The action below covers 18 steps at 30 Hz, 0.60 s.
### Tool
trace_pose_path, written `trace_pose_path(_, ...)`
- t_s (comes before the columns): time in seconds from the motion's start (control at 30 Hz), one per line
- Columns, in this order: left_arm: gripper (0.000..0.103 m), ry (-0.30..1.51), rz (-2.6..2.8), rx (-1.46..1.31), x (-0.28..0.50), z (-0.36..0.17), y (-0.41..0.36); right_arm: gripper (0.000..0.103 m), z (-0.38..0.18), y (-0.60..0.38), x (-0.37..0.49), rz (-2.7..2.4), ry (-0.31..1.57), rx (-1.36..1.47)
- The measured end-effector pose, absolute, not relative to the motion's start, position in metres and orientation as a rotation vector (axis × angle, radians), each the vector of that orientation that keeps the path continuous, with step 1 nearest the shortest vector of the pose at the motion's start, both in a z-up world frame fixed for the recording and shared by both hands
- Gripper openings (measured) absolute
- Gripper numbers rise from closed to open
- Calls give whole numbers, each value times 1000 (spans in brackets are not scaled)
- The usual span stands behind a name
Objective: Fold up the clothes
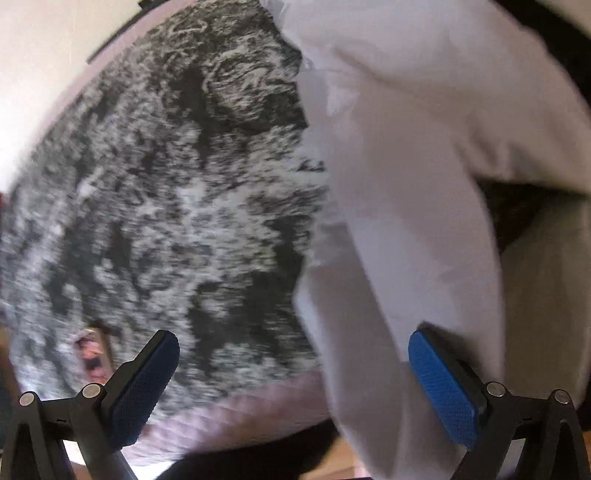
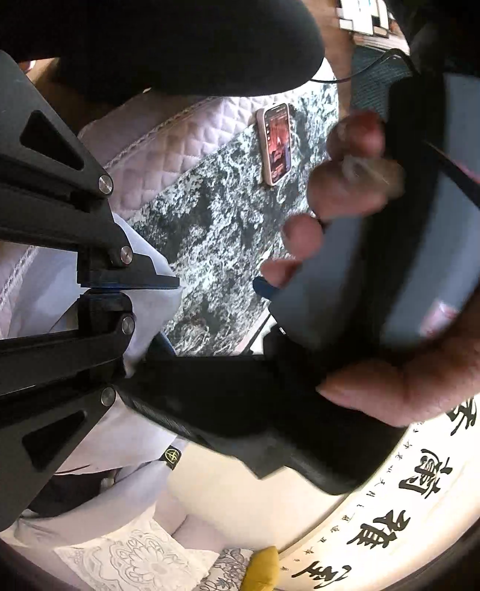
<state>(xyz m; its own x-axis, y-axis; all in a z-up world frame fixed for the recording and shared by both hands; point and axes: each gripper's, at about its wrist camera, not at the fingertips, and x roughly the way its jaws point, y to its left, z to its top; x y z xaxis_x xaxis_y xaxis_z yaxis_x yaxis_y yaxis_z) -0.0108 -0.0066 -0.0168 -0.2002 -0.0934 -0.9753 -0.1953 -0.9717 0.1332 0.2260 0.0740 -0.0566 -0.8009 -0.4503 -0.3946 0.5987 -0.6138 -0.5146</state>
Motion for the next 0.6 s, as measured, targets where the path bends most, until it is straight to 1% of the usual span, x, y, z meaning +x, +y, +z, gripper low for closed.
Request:
trace_pose_path(0.1,102,248,2338,-1864,-2,-2,1,0,-57,75,228,-2380,863,290)
trace_pose_path(0.2,102,227,2282,-1805,7,7,17,0,-57,75,231,-2376,866,273)
trace_pose_path(0.23,102,260,2267,-1802,9,6,25,0,-57,75,232,-2373,868,266)
trace_pose_path(0.27,102,350,2268,-1821,9,1,33,0,-58,74,233,-2373,877,258)
trace_pose_path(0.33,102,594,2287,-1890,9,-17,44,0,-60,72,235,-2372,893,243)
trace_pose_path(0.37,102,651,2293,-1930,6,-28,43,0,-60,71,235,-2376,896,240)
trace_pose_path(0.43,101,618,2301,-1988,-1,-44,35,0,-60,71,236,-2375,897,238)
trace_pose_path(0.47,91,601,2304,-2017,-5,-52,31,0,-61,71,237,-2374,898,237)
trace_pose_path(0.5,62,584,2307,-2046,-8,-60,26,0,-61,71,237,-2374,898,236)
trace_pose_path(0.53,46,542,2344,-2053,-12,-62,19,0,-61,71,238,-2373,898,235)
trace_pose_path(0.57,20,479,2407,-2041,-15,-59,9,0,-61,71,238,-2372,899,237)
trace_pose_path(0.6,7,442,2473,-2014,-17,-55,1,2,-62,71,238,-2366,899,249)
